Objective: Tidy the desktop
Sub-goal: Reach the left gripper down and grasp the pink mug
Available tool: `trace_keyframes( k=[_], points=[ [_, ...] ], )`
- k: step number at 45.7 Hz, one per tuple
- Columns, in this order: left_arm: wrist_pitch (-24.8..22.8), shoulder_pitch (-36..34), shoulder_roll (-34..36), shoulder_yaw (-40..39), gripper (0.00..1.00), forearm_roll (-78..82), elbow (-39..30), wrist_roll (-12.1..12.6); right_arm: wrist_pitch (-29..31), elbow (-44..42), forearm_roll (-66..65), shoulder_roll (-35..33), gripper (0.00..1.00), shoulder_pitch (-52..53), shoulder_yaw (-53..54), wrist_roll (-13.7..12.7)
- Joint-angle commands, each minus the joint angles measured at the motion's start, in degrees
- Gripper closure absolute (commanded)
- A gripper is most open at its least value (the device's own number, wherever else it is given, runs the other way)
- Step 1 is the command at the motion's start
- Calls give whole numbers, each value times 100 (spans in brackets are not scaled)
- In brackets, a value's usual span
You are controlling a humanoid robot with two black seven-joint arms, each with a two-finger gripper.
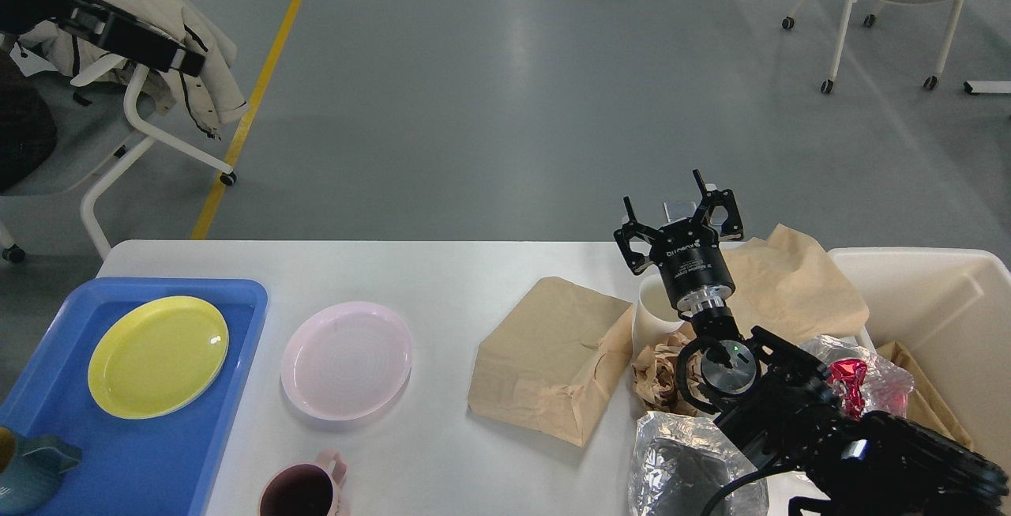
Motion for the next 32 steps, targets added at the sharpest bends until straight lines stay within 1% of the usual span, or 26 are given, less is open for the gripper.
trace_keyframes(
  k=[1,4,5,7,11,13,19,23,27,32],
  points=[
    [256,-327,-385,586,15,-882,-1446,342,0,-9,-2,0,0,0,0,0],
    [484,-318,-403,612,15,-882,-2061,377,0,0,-2,0,0,0,0,0],
    [563,-326,-429,647,15,-882,-2255,429,0,-9,-2,0,0,0,0,0],
    [687,-335,-429,849,15,-864,-2765,605,0,0,-2,0,0,0,0,0],
    [758,-309,-473,981,15,-803,-3214,939,0,0,-2,0,0,0,0,0],
    [758,-230,-578,990,15,-785,-3276,1062,0,0,-2,0,0,0,0,0],
    [793,174,-859,1043,15,-724,-3285,1299,0,0,-2,0,0,0,0,0],
    [889,516,-1062,1078,15,-540,-3285,1642,0,0,-2,0,0,0,0,0],
    [1144,1070,-1150,1113,15,-285,-3276,1941,0,0,-2,0,0,0,0,0],
    [1601,1755,-1308,1131,15,-82,-3250,2327,0,0,-2,0,0,0,0,0]
  ],
)
